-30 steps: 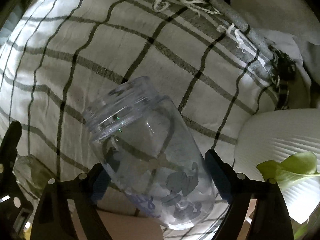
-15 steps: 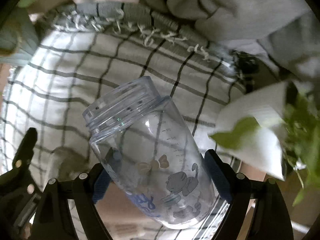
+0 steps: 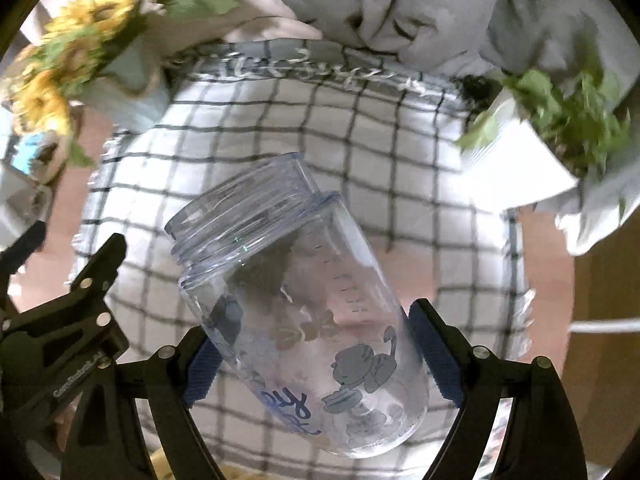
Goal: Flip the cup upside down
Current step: 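Lift the clear jar with the right tool and turn its mouth downward, then lower the jar mouth-down onto the cloth and open the right tool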
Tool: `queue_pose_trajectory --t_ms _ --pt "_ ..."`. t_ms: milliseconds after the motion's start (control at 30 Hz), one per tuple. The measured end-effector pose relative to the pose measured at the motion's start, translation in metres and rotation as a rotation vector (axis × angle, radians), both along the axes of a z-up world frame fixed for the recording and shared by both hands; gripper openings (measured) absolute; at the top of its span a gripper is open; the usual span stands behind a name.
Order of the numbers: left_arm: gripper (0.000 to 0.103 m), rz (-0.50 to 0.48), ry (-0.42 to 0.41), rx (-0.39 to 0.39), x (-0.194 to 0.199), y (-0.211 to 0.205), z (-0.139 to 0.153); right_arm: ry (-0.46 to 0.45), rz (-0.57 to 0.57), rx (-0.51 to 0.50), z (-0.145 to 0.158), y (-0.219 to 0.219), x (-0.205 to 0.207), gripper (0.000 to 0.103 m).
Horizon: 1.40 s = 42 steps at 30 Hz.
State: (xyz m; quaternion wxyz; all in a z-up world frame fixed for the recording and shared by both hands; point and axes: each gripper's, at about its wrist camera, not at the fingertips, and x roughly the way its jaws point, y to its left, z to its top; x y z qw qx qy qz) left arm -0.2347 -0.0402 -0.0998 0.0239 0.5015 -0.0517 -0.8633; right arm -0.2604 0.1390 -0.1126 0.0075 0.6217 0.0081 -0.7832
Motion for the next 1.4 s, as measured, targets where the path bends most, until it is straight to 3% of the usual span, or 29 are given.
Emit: queue_pose_trajectory --t_ms 233,667,967,1400 --pt "0.102 -0.009 0.007 -0.019 0.038 -0.038 -0.006 0.054 -0.097 -0.126 -0.004 -0.029 0.054 0.086" --pt "0.102 -0.077 -0.076 -0.047 0.055 -0.074 -0.055 -0.109 -0.327 -0.301 -0.091 -0.055 0.093 0.087" --pt "0.102 -0.104 -0.137 -0.053 0.051 -0.077 -0.084 -0.194 -0.425 -0.288 -0.130 -0.054 0.098 0.087" --pt "0.102 -0.108 -0.177 -0.054 0.045 -0.075 -0.098 -0.187 -0.450 -0.229 -0.139 -0.054 0.098 0.086"
